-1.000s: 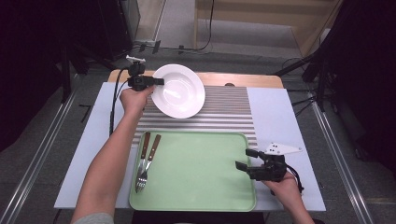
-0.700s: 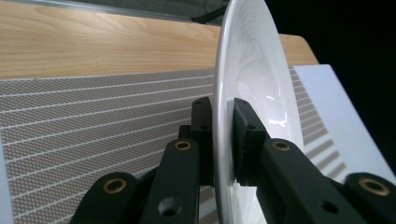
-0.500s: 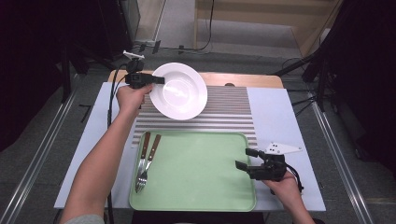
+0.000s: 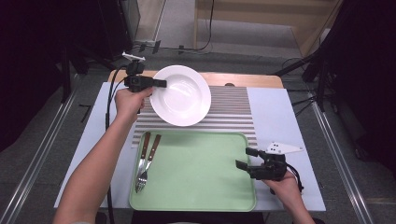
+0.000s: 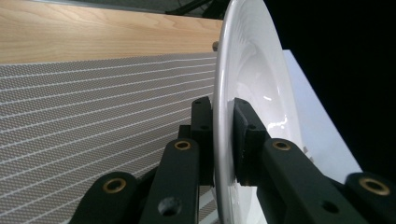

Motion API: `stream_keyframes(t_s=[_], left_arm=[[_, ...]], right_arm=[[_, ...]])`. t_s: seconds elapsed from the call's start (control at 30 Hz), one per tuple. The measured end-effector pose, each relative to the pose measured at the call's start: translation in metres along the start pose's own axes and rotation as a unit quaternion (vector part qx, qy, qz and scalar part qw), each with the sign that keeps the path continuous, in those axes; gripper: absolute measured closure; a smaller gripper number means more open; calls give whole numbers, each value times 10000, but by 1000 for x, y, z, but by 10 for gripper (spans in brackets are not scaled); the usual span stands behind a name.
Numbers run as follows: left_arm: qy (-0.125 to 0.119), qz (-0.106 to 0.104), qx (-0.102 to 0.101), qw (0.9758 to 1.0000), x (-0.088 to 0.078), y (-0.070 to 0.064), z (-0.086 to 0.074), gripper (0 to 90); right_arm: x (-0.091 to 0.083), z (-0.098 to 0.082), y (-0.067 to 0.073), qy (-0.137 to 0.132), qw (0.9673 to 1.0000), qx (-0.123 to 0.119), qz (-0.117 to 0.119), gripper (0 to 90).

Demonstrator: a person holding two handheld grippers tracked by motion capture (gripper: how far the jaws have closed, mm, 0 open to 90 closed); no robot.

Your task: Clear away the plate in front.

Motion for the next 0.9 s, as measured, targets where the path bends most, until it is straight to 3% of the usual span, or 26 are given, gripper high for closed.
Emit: stream_keyframes(t_s=[0.1,0.37,0.8,0.9], left_arm=[[64,-88,-3,9999,1,-3,-6,810],[248,-243,239,9991,0,-16,-19,810],[475,-490,279,9973,3,-28,-39,808],[532,-526,365,9965,3,-33,-44,808]], right_arm=[[1,0,0,1,10000,-11,2,247],[2,-1,-1,43,10000,38,24,247],[2,0,-1,34,10000,18,15,247],[2,0,-1,32,10000,18,26,248]])
Point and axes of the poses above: each handheld gripper's, and its own axes: x roughly forward along the jaws, z roughly out of its top, y roughly to its left, the point moved 2 cm from there along x, roughly forward along the jaws, and after that the axes turned 4 degrees about y, right-handed, at the moved point
